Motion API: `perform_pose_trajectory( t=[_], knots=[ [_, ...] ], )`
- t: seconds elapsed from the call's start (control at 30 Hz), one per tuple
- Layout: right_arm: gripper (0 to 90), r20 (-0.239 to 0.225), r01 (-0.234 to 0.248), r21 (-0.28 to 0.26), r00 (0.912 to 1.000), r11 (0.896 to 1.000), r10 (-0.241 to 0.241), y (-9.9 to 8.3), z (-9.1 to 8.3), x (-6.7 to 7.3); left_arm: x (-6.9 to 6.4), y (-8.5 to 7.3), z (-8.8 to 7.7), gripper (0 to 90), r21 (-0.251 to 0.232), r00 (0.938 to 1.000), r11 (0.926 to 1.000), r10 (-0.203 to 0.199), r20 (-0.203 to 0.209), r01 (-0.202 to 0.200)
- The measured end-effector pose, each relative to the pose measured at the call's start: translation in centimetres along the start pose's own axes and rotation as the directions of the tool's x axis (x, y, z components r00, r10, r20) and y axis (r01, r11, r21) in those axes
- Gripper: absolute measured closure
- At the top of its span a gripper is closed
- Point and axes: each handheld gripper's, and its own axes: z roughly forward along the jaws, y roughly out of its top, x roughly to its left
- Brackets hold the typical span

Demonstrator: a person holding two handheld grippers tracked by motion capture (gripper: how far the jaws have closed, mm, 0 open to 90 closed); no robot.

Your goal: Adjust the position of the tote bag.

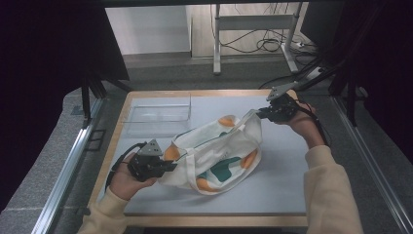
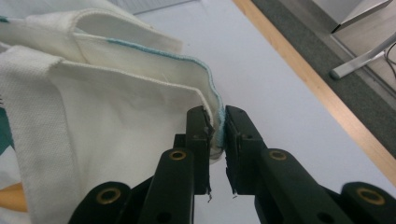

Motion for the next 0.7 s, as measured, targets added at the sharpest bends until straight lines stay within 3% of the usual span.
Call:
perform_pose_trajectory(
  t=[0.13,0.7],
  knots=[
    [80.1,0.017,0.008,-0.028,0.9998,1.000,-0.008,0.0,-0.9,0.2,0.4,0.5,-0.8,86.0,-0.016,0.9996,0.9999,0.002,-0.029,-0.002],
    [80.4,0.015,-0.014,-0.034,0.9998,0.999,0.014,-0.4,-3.0,1.2,2.8,2.0,-2.3,86.3,-0.027,0.9967,0.9996,0.000,-0.081,-0.002]
  ],
)
